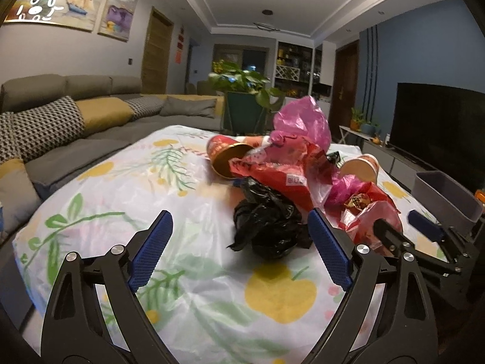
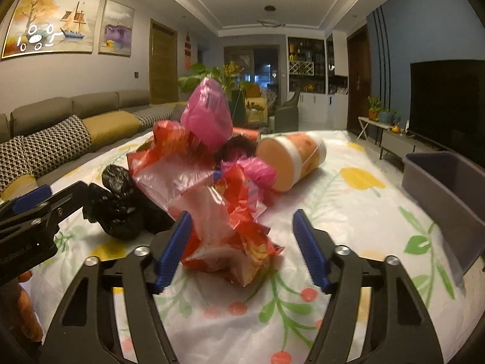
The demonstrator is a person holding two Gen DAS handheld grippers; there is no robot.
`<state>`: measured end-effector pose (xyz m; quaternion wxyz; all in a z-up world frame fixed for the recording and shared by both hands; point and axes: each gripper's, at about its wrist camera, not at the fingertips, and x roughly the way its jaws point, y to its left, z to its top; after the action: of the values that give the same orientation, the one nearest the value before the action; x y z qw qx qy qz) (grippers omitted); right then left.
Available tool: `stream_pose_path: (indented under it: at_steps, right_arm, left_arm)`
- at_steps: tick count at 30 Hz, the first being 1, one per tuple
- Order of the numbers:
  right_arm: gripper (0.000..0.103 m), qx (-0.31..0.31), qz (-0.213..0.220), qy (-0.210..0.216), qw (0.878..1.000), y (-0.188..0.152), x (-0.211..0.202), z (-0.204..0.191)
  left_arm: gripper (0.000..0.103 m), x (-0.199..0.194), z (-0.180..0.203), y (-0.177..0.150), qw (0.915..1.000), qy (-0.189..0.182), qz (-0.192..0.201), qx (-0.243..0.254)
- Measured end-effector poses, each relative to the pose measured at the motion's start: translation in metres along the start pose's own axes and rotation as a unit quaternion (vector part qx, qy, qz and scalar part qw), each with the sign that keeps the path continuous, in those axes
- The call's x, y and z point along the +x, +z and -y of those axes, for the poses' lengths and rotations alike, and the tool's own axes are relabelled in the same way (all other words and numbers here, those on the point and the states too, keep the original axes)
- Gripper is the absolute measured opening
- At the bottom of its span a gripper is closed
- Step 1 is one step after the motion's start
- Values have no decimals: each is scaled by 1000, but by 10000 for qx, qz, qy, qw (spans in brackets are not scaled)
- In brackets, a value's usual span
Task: Collect trash
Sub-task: 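Grasp the black plastic bag with the left tool while the right tool grasps the red bag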
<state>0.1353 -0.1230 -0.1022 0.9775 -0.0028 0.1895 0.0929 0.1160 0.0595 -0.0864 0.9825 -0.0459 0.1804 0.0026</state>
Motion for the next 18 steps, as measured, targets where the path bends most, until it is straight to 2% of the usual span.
stream_pose_path:
  at_steps: [2,3,5,10,12,15,18]
  right_arm:
    - [52,70,-103,96,9999,-2,5,2]
    - [47,101,-126,150,9998,-3,5,3]
    - [46,84,-132,219,9996,-3,5,5]
    - [42,-17,-110,245,9996,-2,0,5]
    - [41,34,-73,224,9997,-2,-4,10]
    - [40,107,-44,219,9997,0,-9,15]
    - [38,107,30,158,9998,2,-17,19]
  left_arm:
    - [86,8,5,0,9998,-126,-68,108]
    - [81,12,6,0,9997,-188,-120,138]
    - [72,22,10,0,9988,-352,-289,160]
    - [40,41,8,-2,9967,-554,-600,30]
    - [21,43,7,-3,9955,-680,-666,-35]
    - [5,41,9,-4,9951,-728,-675,3]
    - [2,37,10,-4,9955,-694,-646,9]
